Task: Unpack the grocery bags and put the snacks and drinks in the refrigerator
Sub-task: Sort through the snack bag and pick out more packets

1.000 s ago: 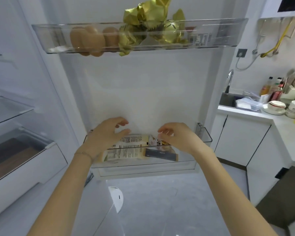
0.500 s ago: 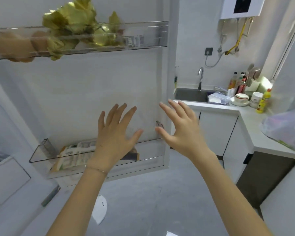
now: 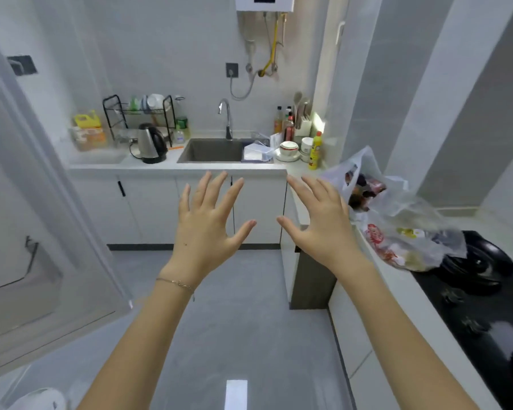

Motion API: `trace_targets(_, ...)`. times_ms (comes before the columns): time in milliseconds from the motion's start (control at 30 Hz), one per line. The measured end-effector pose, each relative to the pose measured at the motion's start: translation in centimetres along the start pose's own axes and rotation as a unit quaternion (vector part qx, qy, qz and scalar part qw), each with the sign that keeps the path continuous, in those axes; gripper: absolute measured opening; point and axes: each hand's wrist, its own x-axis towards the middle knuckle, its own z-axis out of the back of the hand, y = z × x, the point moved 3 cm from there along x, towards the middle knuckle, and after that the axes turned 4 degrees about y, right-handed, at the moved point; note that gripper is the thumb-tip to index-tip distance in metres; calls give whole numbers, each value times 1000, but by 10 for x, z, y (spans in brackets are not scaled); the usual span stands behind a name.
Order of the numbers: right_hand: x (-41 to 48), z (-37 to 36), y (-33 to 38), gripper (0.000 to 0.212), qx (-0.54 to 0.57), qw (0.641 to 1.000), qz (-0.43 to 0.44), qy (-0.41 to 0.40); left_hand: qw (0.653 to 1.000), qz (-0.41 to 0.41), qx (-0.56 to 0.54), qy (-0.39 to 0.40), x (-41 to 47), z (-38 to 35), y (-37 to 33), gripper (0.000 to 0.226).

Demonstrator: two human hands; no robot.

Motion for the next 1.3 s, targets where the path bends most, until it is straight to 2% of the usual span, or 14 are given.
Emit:
trace_targets(267,-2,18,-144,70,-38,992,-116,1,995,-69,-41,54,90,-101,-91,74)
trace_targets(567,39,19,-271,70,-73,972,-221,-19,981,-146,-96,86,199,-211,-145,72)
trace_targets(833,68,15,-369,70,-101,941,-321,-47,958,-217,-140,121,293,-307,-183,71)
trace_targets(1033,63,2,-432,67,-98,914,-391,-41,934,-265,-173,163,327,-373,-220,73)
trace_targets(1300,53,-22,-525,68,-72,889,-452,0,907,-321,-162,221,350,-464,-283,71)
